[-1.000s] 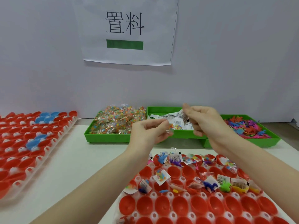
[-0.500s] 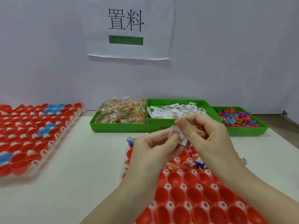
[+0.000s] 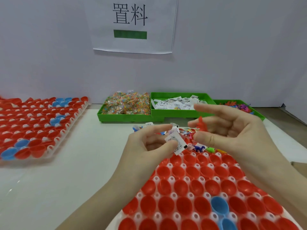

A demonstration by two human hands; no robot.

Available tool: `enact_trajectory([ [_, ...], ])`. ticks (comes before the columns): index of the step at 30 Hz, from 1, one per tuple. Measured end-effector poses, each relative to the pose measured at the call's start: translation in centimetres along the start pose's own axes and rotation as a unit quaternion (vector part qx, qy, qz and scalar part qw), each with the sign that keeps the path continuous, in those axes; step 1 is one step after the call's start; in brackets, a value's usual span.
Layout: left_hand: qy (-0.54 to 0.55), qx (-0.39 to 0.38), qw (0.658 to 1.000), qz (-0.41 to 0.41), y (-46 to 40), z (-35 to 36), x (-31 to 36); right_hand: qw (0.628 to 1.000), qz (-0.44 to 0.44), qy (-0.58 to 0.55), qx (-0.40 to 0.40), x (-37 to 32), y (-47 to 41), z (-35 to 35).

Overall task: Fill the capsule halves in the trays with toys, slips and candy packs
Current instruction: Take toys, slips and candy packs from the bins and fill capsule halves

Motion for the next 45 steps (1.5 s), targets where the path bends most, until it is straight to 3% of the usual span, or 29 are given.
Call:
enact_trajectory([
  [3, -0.006, -0.001, 1.000, 0.020, 0.3, -0.1, 0.6, 1.000, 0.009, -0.007, 0.027, -0.4, 0.3, 0.1],
  [9, -0.044, -0.038, 0.998, 0.031, 1.0, -1.1, 1.0, 0.993, 0.054, -0.102, 0.005, -0.3, 1.0, 1.7],
  [17, -0.072, -0.064, 0.995, 0.031, 1.8, -2.5, 1.2, 0.998, 0.038, -0.001, -0.046, 0.1, 1.4, 4.3],
  [22, -0.081, -0.082, 0.993, 0.039, 1.2, -3.3, 1.6, 0.997, 0.052, 0.048, -0.025, 1.5, 0.7, 4.5],
  [26, -0.088, -0.101, 0.991, 0.016, 0.3, -3.6, 1.6, 0.998, 0.054, 0.021, -0.011, 2.2, -0.2, 4.8],
  [29, -0.051, -0.072, 0.996, -0.027, -0.7, -4.0, 1.1, 0.999, 0.035, 0.037, -0.002, 2.3, -1.0, 5.0],
  [34, 0.008, -0.042, 0.996, -0.072, -1.8, -4.7, 0.1, 0.995, 0.058, 0.055, -0.060, 2.9, -1.9, 5.4],
  [39, -0.203, 0.031, 0.978, -0.032, -2.1, -6.3, -2.2, 0.983, 0.127, 0.094, -0.099, 6.1, -2.0, 5.8],
  [41, -0.302, 0.039, 0.952, -0.022, -1.8, -7.3, -3.6, 0.969, 0.151, 0.161, -0.114, 8.0, -1.5, 6.2],
  [45, -0.488, -0.043, 0.872, -0.010, -0.8, -7.5, -6.1, 0.954, 0.135, 0.230, -0.135, 10.2, -0.6, 7.1],
])
Point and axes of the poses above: each hand's wrist, its own y-axis away from the middle knuckle, its own z-axis out of the palm, x = y × z, the point moved 4 cm from there along -y, towards the middle knuckle, and after that the axes turned 3 degrees about -z, right-handed, at the moved point
